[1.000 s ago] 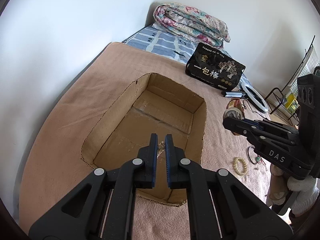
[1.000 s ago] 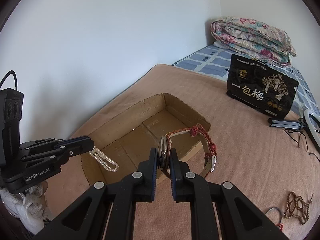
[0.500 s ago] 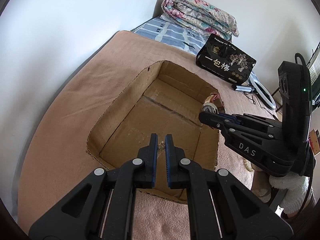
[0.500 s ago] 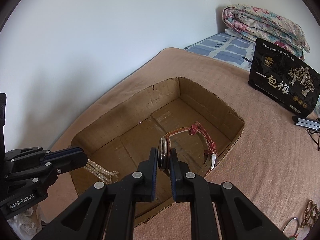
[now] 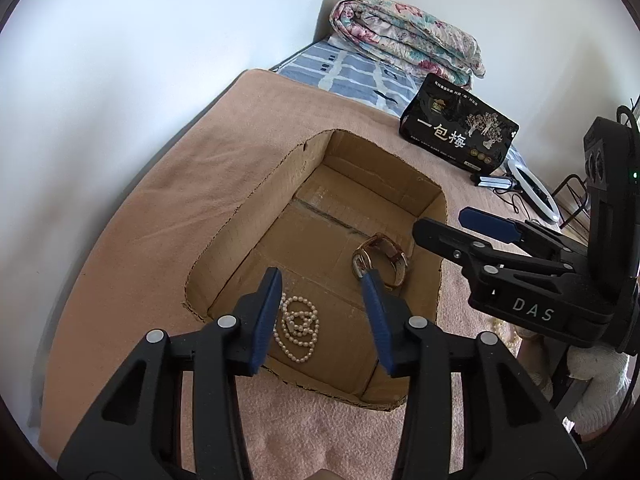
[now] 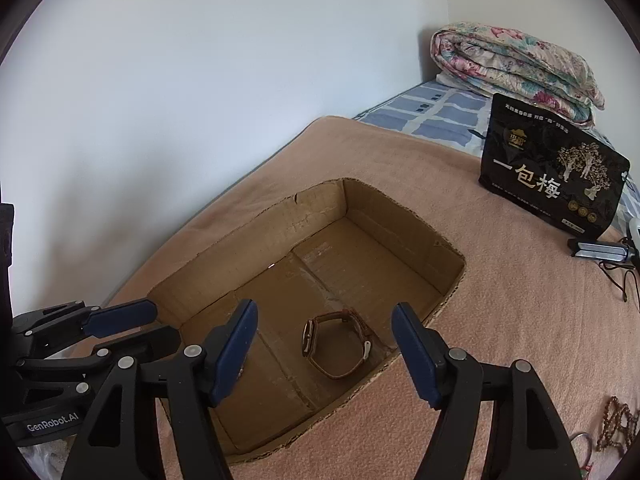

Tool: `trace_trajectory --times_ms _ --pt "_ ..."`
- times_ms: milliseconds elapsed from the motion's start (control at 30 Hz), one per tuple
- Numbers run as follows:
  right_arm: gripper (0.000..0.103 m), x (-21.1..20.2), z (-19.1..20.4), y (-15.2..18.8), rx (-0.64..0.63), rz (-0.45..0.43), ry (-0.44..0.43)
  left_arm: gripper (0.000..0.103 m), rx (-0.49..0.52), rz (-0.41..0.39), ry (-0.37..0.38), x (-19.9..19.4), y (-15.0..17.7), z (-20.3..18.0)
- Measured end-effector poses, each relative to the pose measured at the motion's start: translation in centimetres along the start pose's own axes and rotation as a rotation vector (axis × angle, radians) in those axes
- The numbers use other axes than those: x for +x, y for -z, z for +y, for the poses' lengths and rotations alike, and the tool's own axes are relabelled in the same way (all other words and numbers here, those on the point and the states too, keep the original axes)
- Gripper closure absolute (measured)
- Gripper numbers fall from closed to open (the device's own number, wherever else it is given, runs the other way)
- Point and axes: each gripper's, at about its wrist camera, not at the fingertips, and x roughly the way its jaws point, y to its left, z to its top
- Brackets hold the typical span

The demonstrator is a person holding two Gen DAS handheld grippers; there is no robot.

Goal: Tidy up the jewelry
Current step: 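Open left tool dropping pearls into box while right tool releases the watch there, then move both tools back toward the remaining jewelry on the blanket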

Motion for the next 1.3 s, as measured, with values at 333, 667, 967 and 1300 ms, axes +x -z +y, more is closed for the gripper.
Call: trace_trajectory --times_ms 333,667,967,1300 --pt "0.017 -3.7 -1.7 0.8 0.017 -0.047 0.069 0.061 0.028 -0.021 -0.015 -1.0 0.1 -2.0" --pt "0.013 -8.3 -5.0 3.0 0.039 -0.084 0.146 0.061 0.098 -0.036 0.048 -1.6 0.6 -6.0" --pt "0.011 -13.2 -10.7 6.3 0.121 -0.093 0.206 0.061 0.15 0.033 0.134 -1.0 1.8 -10.7" --pt "0.011 -17.3 -17.5 10.7 0.226 -0.056 0.283 0.061 0.223 0.127 0.174 1.0 4.2 -16.0"
